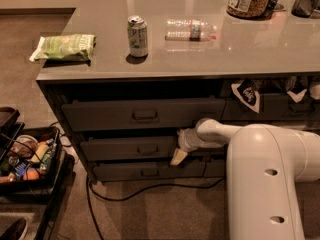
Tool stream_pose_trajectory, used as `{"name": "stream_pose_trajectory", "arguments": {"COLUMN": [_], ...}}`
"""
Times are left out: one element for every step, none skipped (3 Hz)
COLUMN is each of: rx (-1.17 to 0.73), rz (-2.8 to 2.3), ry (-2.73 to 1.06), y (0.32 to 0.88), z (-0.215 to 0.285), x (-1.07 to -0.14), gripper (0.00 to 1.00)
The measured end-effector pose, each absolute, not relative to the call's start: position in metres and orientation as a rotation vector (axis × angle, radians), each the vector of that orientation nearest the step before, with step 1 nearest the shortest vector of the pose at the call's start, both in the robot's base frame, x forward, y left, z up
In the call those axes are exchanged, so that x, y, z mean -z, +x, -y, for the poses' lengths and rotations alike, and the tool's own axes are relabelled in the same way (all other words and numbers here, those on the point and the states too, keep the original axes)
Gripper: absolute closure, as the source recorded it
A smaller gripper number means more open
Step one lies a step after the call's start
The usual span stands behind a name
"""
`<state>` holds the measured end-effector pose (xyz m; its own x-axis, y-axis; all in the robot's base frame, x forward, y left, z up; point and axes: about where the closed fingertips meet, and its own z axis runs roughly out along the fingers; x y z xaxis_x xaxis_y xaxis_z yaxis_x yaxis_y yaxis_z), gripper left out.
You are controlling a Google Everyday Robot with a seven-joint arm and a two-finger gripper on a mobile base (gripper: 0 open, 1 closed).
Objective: Open middle drawer
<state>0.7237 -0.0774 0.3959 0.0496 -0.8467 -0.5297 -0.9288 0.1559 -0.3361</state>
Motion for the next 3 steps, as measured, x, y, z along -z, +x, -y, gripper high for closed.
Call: {"name": "stream_pose_trajectory", "arguments": {"rx": [-0.165, -0.144, -0.144], "rz": [-1.798, -1.815, -1.815], "ry": [-1.694, -1.639, -1.639], "y": [0.724, 0.711, 0.711], "z": [0.077, 0.078, 0.078], "x": [-0.396, -0.387, -0.387], "gripper": [0.00, 0.00, 0.00]}}
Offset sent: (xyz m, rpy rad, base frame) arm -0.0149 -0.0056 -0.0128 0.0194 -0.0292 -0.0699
